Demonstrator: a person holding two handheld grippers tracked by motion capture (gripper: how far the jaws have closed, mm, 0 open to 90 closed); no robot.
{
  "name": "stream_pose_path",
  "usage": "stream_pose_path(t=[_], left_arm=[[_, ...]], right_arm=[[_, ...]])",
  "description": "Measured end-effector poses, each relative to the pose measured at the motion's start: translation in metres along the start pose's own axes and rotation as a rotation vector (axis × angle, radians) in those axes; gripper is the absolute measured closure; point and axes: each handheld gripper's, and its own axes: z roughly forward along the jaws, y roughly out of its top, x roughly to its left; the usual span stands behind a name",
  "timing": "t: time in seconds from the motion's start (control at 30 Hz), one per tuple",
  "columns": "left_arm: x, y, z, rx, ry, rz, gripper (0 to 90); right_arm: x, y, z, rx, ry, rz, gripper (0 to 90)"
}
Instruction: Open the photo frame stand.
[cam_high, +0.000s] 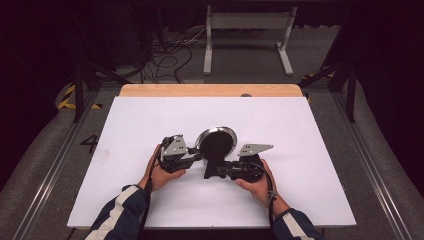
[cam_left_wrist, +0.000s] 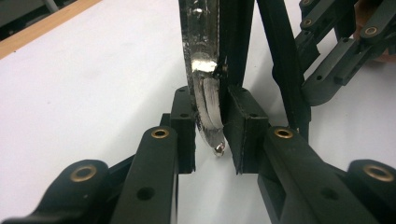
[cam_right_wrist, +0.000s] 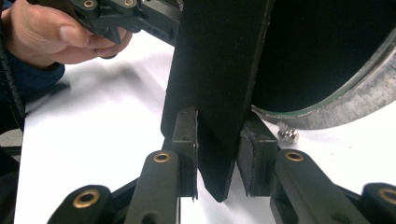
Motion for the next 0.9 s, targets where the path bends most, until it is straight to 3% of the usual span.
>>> stream_pose_path(t=[0.2, 0.23, 0.3, 0.43, 0.9], left_arm=[[0.0, -0.002, 0.001, 0.009, 0.039, 0.023, 73.4], [-0.002, -0.002, 0.002, 0.024, 0.076, 0.044, 73.6], [-0.002, -0.003, 0.004, 0.038, 0.105, 0.053, 74.5], [-0.002, -0.004, 0.005, 0.042, 0.117, 0.058, 76.2], [-0.005, -0.003, 0.008, 0.064, 0.167, 0.082, 75.9]], right_arm=[[0.005, 0.001, -0.001, 0.006, -0.018, -0.032, 71.0], [0.006, 0.001, -0.001, 0.012, -0.023, -0.04, 71.0], [0.008, 0.001, 0.0, 0.028, -0.033, -0.054, 70.8], [0.011, -0.002, 0.001, 0.061, -0.06, -0.085, 70.2], [0.013, -0.004, 0.002, 0.069, -0.077, -0.096, 69.8]])
